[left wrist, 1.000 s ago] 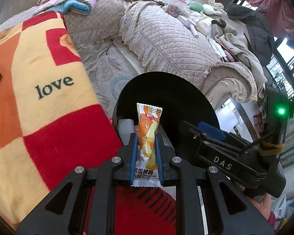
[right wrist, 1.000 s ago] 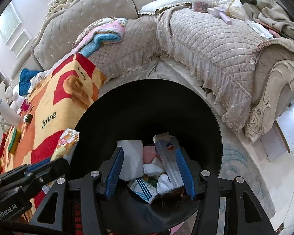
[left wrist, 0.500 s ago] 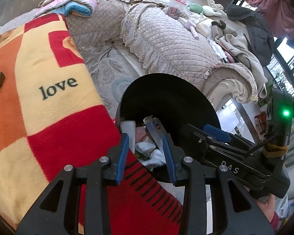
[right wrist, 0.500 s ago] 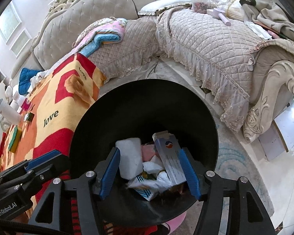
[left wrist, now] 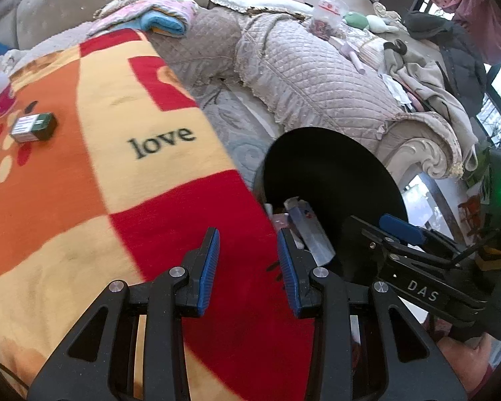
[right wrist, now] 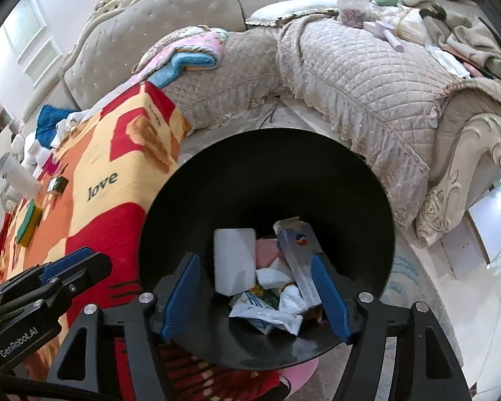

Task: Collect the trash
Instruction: 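Move both open tools back over the blanket toward the sponge and toothpaste box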

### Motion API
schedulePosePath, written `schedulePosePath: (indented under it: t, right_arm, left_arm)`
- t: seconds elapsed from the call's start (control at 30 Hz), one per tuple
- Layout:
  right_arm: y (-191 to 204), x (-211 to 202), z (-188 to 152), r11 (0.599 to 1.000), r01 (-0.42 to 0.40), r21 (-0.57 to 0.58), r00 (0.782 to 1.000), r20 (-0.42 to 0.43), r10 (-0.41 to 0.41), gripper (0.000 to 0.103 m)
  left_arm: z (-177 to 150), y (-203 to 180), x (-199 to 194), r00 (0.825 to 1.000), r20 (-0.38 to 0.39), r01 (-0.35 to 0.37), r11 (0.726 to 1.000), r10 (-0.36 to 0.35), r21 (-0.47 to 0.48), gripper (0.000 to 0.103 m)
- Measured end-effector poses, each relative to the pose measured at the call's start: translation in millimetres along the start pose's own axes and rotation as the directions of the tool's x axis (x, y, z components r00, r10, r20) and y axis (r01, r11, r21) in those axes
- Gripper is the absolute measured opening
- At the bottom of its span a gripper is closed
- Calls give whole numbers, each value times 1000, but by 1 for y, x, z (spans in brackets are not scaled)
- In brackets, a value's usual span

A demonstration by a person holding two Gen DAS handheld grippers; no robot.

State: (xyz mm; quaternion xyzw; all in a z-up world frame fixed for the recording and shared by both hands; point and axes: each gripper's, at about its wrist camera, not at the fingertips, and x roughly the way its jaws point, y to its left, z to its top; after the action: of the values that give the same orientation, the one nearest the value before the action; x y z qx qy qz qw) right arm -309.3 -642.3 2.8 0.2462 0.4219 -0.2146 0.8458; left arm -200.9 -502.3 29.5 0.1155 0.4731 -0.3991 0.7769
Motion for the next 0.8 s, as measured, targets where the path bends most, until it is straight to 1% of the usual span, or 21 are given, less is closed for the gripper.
schedulePosePath:
  t: [0.2, 0.33, 0.4, 0.67, 0.8]
  right_arm:
    - [24, -3, -5, 999, -12, -40, 1000, -1, 12, 68]
    - [42, -6, -6, 997, -21, -68, 1000, 1, 21, 69]
    - [53, -8, -7, 996, -28, -88, 1000, 5, 28, 70]
    - [99, -9, -11, 985, -63, -163, 998, -2, 64, 73]
    - [129, -7, -15, 974, -87, -211, 996, -13, 86, 74]
  left_arm:
    - [-9, 19, -16, 997, 31, -65, 998, 65, -5, 34]
    - [-16, 35, -26, 992, 50, -117, 993, 117, -7, 34]
    - [-20, 43, -31, 990, 55, -131, 991, 132, -16, 34]
    - [-34, 83, -54, 980, 68, -181, 980, 187, -82, 34]
    - [-44, 107, -67, 972, 76, -210, 970, 220, -123, 34]
